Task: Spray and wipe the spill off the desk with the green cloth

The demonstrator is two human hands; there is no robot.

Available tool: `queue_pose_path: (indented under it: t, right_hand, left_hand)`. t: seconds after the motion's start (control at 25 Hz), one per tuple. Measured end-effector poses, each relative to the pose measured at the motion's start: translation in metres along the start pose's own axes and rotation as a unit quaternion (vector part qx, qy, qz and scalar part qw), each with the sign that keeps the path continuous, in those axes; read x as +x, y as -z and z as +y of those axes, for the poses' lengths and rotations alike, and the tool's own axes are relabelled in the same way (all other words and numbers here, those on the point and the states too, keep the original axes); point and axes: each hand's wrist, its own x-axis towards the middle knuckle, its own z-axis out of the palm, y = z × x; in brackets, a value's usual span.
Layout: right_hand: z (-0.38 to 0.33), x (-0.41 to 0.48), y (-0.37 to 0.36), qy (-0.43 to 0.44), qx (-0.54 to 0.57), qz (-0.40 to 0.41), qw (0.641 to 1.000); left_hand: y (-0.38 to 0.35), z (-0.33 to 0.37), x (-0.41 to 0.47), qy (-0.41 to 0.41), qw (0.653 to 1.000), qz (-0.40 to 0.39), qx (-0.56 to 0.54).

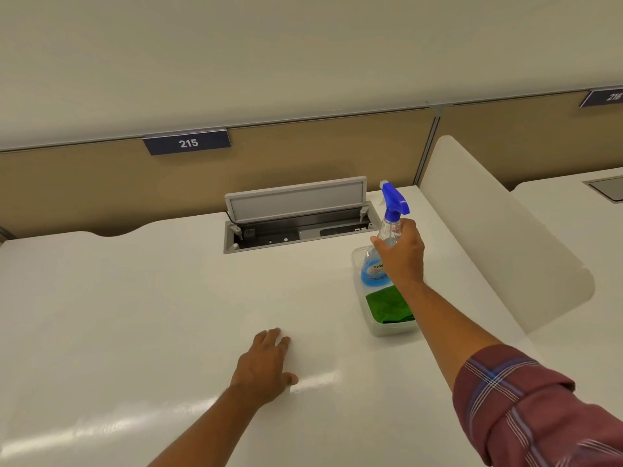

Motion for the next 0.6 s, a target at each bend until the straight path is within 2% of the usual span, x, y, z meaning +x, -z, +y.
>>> queue_pose_path:
  t: [0.28,0.4,0.48,0.6]
  right_hand:
    - [0.010,-0.006,0.002,-0.036,-0.061,-0.066,0.995]
    - [0.012,-0.033,0.000,-0.047,-0.134,0.009,0.990]
    - [0.010,-0.067,-0.008,-0.012,-0.145,0.071,0.987]
    - [0.006,-0.110,-0.022,0.076,-0.182,0.078,0.977]
  left_hand:
    - [-0.001,0.000,-0.001,-0.003,1.000,0.004,-0.011]
    - [-0.002,-0.002,-0.004,-0.003,1.000,0.008,-0.017]
    - [0.000,-0.005,-0.006,-0.009,1.000,0.005,-0.013]
    - [0.002,-0.006,-0.009,-0.024,1.000,0.001,-0.002]
